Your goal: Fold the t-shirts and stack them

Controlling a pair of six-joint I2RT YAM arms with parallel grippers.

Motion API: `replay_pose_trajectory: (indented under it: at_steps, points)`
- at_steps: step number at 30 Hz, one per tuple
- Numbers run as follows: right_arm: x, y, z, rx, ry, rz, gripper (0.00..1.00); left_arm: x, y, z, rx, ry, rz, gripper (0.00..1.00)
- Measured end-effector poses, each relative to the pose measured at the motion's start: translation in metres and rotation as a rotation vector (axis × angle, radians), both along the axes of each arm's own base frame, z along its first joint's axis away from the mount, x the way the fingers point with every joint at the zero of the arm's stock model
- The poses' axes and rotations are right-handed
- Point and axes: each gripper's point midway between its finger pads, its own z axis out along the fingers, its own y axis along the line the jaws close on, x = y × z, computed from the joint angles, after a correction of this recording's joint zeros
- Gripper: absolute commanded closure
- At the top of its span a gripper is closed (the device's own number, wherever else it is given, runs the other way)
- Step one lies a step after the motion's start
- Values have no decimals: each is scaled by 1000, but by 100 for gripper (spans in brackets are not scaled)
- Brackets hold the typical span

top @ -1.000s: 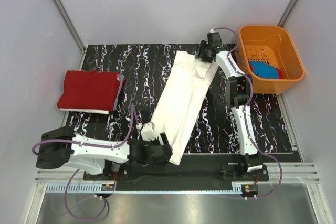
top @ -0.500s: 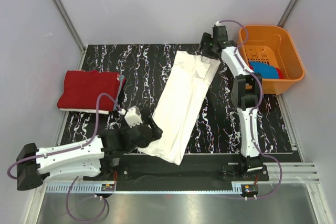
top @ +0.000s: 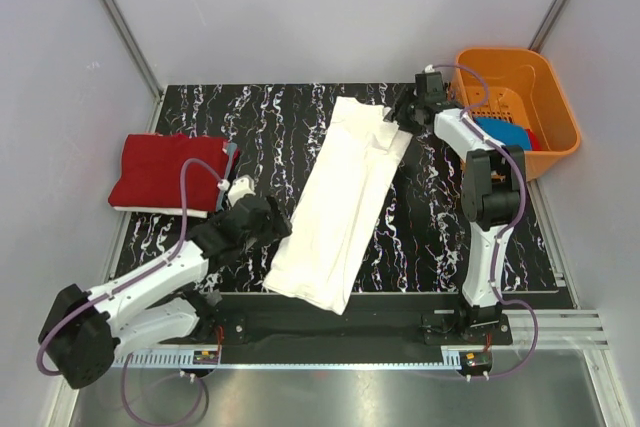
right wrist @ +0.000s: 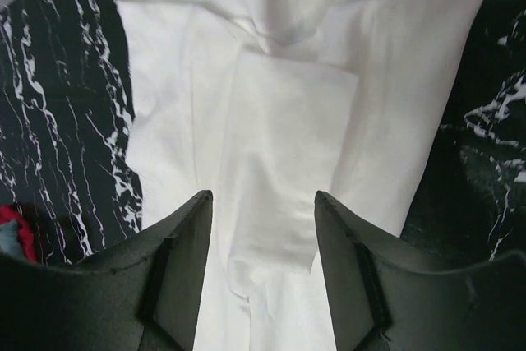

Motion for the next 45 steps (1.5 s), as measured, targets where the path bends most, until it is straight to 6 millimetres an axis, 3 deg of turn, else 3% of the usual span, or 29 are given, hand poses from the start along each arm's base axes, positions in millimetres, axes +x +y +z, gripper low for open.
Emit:
replay_pose_trajectory:
  at_steps: [5,11,34,45]
  points:
    - [-26,5,-45,55,101,-4,36,8,-2,-9,18,18,-38,12]
    - [-51,10,-81,104,173,-7,30,12,-5,-17,21,38,-65,13]
    - [-35,25,-66,215,57,11,34,17,-10,-14,-1,20,-90,14]
    - [-40,40,-62,325,57,35,39,15,-11,-18,-7,28,-99,14]
